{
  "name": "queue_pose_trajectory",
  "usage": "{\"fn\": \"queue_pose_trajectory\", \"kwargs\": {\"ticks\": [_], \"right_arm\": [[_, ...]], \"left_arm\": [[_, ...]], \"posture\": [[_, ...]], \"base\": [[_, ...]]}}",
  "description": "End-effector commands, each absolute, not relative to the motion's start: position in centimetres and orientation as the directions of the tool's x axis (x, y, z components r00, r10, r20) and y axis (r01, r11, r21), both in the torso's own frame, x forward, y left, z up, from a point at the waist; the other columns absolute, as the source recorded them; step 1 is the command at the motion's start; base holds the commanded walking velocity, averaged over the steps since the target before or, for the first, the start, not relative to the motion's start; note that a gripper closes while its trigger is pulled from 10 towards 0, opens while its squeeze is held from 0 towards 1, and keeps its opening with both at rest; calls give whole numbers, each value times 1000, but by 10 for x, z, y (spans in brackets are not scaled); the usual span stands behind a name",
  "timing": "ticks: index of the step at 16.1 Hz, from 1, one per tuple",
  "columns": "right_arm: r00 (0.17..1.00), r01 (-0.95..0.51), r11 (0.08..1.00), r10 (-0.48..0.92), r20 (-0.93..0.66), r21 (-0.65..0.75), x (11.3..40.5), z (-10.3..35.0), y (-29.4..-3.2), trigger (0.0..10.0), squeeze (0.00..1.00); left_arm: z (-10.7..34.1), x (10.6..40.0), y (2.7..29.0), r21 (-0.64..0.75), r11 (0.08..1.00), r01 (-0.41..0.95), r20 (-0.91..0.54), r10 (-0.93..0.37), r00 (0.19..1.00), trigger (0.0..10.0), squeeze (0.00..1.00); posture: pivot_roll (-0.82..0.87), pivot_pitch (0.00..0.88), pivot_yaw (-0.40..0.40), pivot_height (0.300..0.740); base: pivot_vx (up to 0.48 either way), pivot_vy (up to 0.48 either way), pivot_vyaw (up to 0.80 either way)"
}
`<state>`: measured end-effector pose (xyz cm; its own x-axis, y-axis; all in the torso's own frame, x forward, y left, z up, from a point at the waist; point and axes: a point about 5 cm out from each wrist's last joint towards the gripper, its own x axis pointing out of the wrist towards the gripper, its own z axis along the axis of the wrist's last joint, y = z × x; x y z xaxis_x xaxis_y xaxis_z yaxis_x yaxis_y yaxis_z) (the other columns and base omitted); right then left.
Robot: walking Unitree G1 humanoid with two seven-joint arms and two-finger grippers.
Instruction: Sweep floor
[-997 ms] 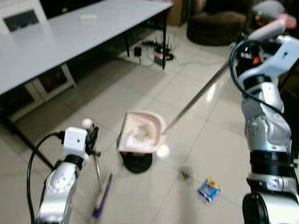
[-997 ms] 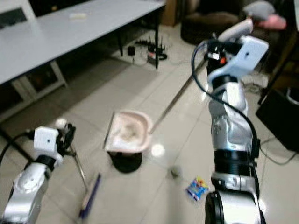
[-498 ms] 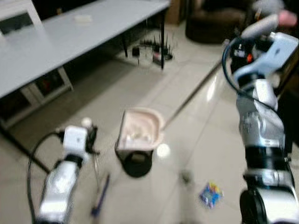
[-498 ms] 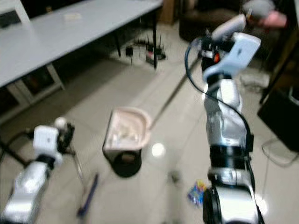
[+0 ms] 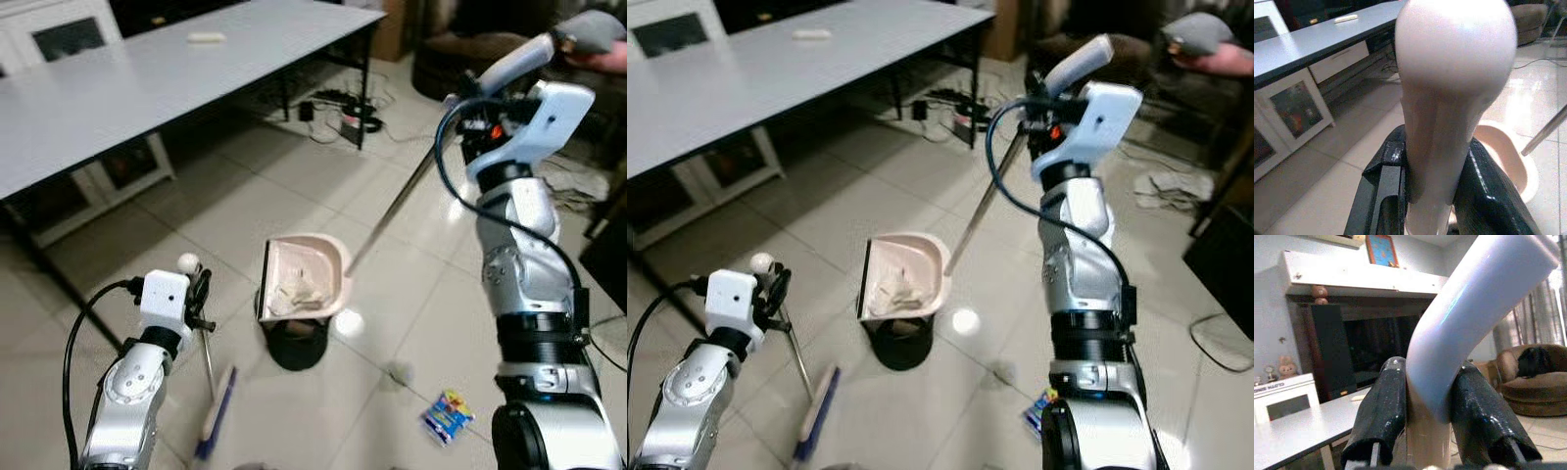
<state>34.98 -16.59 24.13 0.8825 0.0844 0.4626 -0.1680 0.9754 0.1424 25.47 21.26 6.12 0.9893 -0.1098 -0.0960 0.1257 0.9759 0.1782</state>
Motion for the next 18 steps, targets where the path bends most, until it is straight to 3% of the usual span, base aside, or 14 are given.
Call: {"fn": "queue_pose_trajectory", "kwargs": {"ticks": [1, 7, 13, 18], "right_arm": [[841, -176, 977, 89, 534, 116, 346, 254, -167, 10000, 0], [796, -259, 966, 203, 570, 18, 346, 255, -143, 10000, 0], [713, -345, 919, 388, 584, -188, 339, 246, -106, 10000, 0], [679, -360, 891, 453, 579, -276, 327, 233, -90, 10000, 0]], "left_arm": [[73, 262, 214, 201, 973, 111, -45, -104, 994, 10000, 0], [71, 259, 215, 205, 973, 103, -48, -95, 994, 10000, 0], [68, 263, 204, 197, 971, 131, -57, -122, 991, 10000, 0], [62, 260, 198, 188, 969, 161, -76, -150, 986, 10000, 0]], "posture": [[9, 0, 54, 740], [16, 11, 46, 740], [-6, 0, 69, 740], [-29, 13, 82, 740]], "base": [[0, 0, 0], [0, 0, 0], [0, 0, 0], [0, 0, 0]]}}
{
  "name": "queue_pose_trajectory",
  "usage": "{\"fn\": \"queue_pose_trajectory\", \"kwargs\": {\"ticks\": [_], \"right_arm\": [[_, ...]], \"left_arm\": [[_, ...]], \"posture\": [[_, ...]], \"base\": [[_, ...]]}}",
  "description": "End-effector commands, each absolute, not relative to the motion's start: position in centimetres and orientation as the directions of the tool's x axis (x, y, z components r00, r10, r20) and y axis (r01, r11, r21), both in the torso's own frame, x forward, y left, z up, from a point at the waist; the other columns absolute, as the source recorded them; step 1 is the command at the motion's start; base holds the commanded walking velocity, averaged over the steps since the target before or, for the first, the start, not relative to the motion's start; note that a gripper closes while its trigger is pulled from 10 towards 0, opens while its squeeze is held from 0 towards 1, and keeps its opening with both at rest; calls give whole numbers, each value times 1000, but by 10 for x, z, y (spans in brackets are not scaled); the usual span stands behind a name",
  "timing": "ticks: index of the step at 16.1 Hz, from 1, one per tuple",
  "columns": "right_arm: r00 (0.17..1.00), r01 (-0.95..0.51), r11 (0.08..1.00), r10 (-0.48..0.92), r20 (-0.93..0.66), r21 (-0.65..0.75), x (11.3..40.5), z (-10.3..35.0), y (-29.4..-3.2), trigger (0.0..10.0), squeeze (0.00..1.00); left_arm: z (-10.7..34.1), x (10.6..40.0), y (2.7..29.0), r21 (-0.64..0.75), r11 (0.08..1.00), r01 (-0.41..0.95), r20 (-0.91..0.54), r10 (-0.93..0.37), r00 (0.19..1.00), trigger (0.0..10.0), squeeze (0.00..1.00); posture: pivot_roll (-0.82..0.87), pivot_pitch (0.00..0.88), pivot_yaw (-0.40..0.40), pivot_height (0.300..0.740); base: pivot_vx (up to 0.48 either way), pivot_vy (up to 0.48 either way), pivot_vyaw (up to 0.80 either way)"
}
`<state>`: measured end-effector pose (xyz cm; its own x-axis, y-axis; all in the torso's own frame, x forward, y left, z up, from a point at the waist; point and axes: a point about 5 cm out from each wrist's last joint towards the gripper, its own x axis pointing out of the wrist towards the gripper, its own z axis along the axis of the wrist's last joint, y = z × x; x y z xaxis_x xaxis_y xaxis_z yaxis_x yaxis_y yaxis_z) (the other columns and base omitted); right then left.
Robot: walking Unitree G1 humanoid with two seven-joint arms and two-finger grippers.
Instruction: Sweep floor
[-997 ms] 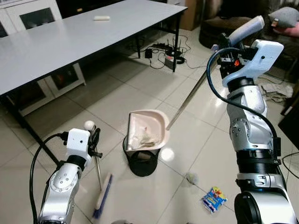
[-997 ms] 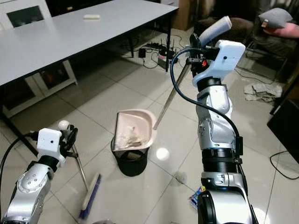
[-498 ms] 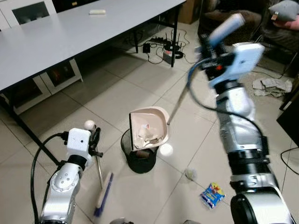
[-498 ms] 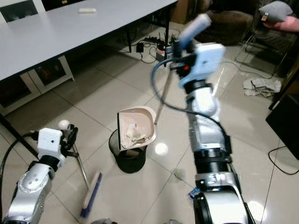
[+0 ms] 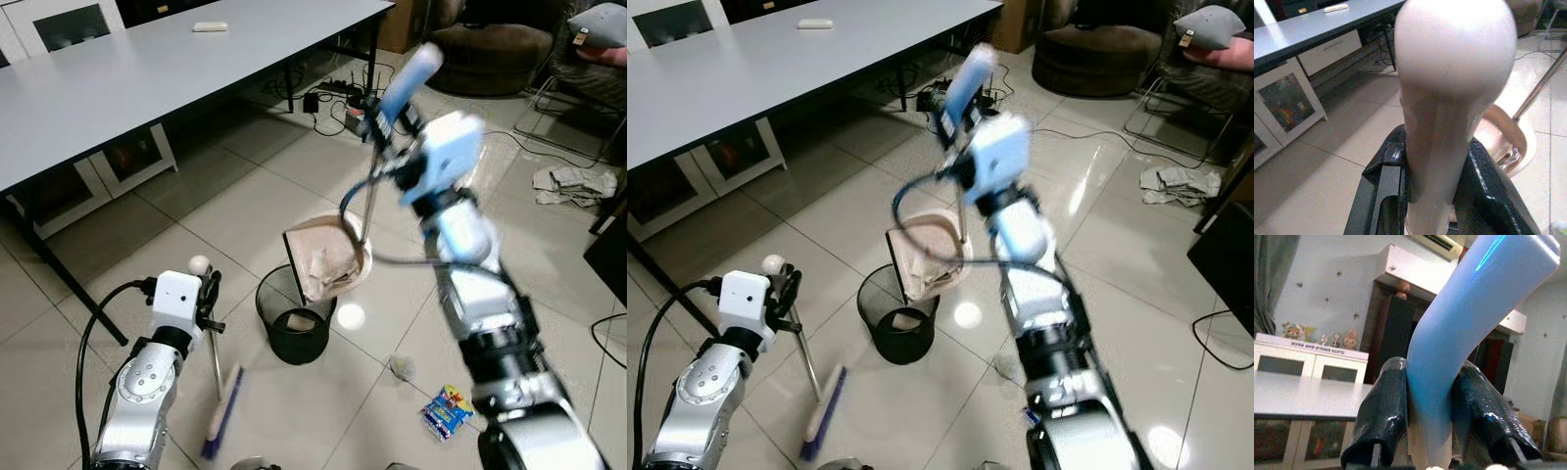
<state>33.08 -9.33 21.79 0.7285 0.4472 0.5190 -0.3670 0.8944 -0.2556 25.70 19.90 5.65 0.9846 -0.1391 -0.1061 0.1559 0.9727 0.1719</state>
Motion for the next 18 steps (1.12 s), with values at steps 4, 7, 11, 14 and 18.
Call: {"fn": "queue_pose_trajectory", "kwargs": {"ticks": [4, 7, 11, 14, 18], "right_arm": [[626, -432, 844, 534, 569, -317, 316, 223, -64, 10000, 0], [580, -450, 808, 589, 564, -381, 310, 220, -51, 10000, 0], [498, -497, 729, 684, 533, -471, 301, 214, -32, 10000, 0], [395, -510, 618, 786, 476, -598, 288, 205, -20, 10000, 0], [342, -534, 557, 830, 440, -636, 275, 193, -13, 10000, 0]], "left_arm": [[64, 258, 200, 190, 970, 149, -73, -138, 988, 10000, 0], [62, 255, 203, 195, 970, 142, -76, -129, 989, 10000, 0], [63, 255, 204, 198, 971, 131, -73, -119, 990, 10000, 0], [63, 255, 203, 204, 970, 133, -72, -121, 990, 10000, 0], [63, 256, 202, 202, 970, 138, -70, -126, 990, 10000, 0]], "posture": [[-9, 4, 71, 740], [-3, 0, 65, 740], [2, 0, 53, 740], [4, 0, 47, 740], [-2, 0, 51, 740]], "base": [[0, 0, 0], [0, 0, 0], [0, 0, 0], [0, 0, 0], [0, 0, 0]]}}
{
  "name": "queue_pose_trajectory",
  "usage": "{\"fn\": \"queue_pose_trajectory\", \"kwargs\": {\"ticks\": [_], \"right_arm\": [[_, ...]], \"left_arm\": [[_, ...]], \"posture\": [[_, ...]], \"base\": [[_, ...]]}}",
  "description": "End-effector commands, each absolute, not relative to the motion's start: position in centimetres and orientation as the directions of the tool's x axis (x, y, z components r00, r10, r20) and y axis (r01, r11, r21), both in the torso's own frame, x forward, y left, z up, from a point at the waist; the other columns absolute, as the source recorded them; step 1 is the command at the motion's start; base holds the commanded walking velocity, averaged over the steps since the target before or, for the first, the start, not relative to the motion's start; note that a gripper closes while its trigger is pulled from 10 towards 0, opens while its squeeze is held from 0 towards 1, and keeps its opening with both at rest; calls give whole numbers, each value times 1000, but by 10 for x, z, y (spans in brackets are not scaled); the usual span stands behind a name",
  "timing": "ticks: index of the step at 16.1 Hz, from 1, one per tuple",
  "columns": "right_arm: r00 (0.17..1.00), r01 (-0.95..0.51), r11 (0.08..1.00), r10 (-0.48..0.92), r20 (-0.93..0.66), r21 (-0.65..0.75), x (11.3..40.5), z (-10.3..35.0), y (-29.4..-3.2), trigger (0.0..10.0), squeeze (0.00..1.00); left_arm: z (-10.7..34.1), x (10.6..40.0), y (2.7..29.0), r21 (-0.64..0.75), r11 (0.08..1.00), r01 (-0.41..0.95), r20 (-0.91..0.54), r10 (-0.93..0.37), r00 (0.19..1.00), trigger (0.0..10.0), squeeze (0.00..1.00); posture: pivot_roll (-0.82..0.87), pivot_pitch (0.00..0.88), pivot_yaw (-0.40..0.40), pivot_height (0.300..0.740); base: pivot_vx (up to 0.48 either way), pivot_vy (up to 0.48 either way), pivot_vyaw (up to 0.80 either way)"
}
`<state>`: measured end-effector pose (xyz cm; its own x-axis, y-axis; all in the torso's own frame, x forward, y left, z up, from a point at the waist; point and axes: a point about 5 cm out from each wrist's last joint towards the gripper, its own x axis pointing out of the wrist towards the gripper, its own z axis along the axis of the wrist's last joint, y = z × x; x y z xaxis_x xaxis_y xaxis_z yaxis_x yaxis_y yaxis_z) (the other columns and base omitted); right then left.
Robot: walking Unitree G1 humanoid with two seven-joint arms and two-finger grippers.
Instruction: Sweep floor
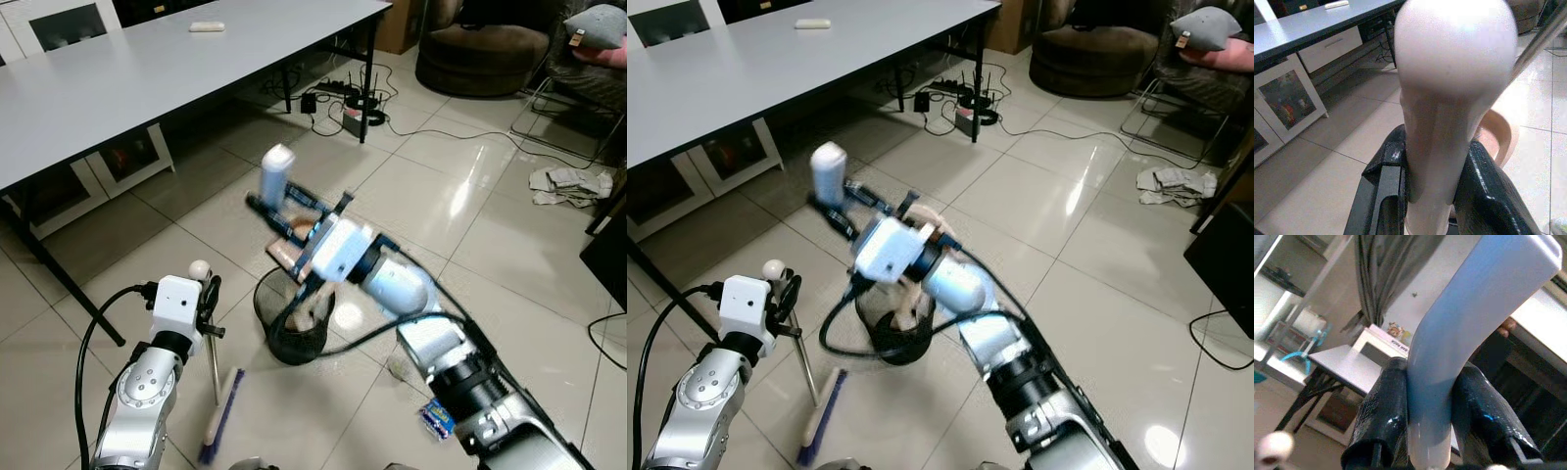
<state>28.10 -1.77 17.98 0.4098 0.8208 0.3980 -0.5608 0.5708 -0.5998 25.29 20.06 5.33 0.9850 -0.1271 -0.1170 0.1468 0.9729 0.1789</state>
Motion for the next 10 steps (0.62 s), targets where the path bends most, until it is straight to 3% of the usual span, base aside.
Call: {"fn": "queue_pose_trajectory", "kwargs": {"ticks": [1, 4, 8, 10], "right_arm": [[337, -532, 551, 834, 437, -642, 274, 192, -13, 10000, 0], [304, -458, 526, 850, 430, -716, 272, 197, -17, 10000, 0], [422, -228, 749, 652, 630, -622, 289, 253, -65, 10000, 0], [493, -133, 782, 585, 644, -609, 297, 260, -89, 10000, 0]], "left_arm": [[63, 257, 201, 201, 970, 139, -70, -127, 989, 10000, 0], [61, 259, 197, 202, 967, 154, -75, -142, 987, 10000, 0], [65, 269, 189, 217, 955, 201, -65, -191, 979, 10000, 0], [69, 273, 186, 215, 953, 214, -57, -206, 977, 10000, 0]], "posture": [[-8, 0, 54, 740], [-25, 0, 60, 740], [-46, 0, 88, 740], [-58, 0, 102, 740]], "base": [[0, 0, 0], [0, 0, 0], [0, 0, 0], [0, 0, 0]]}}
